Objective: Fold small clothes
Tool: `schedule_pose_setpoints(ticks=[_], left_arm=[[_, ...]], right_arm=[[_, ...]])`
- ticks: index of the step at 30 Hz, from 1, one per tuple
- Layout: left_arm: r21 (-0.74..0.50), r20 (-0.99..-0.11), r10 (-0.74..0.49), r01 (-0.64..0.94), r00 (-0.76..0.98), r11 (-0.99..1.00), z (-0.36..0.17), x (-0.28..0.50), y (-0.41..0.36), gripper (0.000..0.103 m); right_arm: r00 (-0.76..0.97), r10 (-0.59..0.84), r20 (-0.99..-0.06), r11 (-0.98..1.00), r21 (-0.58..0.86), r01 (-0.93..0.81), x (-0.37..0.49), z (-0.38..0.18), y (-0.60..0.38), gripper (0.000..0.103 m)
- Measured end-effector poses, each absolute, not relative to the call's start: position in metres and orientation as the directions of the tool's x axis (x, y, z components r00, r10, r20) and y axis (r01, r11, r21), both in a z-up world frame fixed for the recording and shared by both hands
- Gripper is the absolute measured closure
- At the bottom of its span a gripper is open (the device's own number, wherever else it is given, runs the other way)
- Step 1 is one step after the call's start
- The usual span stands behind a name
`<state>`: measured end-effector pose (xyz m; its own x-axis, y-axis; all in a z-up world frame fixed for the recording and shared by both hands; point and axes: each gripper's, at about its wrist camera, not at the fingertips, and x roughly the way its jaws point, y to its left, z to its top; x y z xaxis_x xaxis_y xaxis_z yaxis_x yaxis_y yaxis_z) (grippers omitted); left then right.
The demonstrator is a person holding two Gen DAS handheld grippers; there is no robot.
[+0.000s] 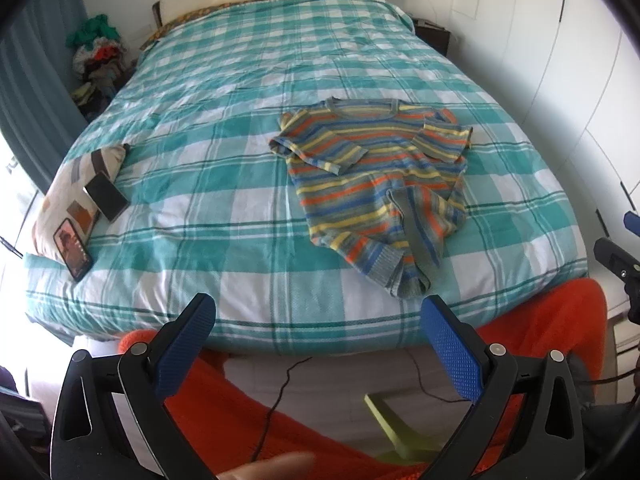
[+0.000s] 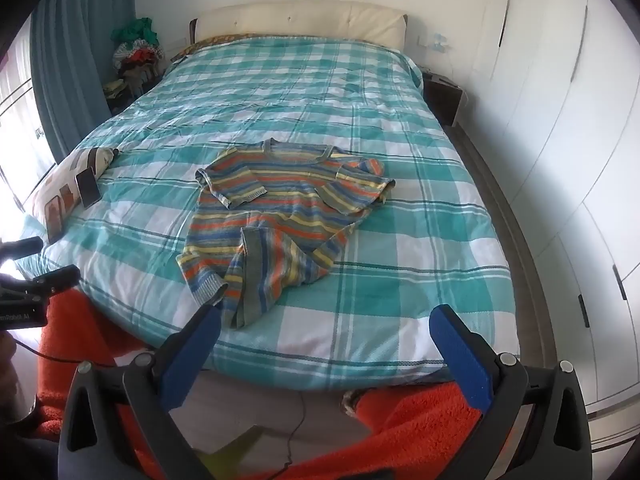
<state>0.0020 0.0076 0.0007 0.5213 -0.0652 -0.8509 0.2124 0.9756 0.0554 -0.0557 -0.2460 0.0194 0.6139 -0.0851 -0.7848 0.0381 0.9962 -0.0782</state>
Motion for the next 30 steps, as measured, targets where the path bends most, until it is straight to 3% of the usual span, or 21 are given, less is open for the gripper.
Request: schedule_pose_setpoints(ticks=[12, 30], left_arm=[[0.041, -0.86, -0.043, 0.152, 0.508, 0.988, -0.001, 0.009, 0.019, 0.001], [0.041, -0.846, -0.069, 0.194, 0.529, 0.98, 0.005, 0.007, 0.007, 0.001]], right_arm=[[0.619, -0.08, -0.782, 0.997, -0.074, 0.035, -0.053, 0.016, -0.244, 0.0], [0.615, -0.074, -0.785, 0.997, -0.066, 0.035, -0.049, 0.013, -0.245, 0.0]])
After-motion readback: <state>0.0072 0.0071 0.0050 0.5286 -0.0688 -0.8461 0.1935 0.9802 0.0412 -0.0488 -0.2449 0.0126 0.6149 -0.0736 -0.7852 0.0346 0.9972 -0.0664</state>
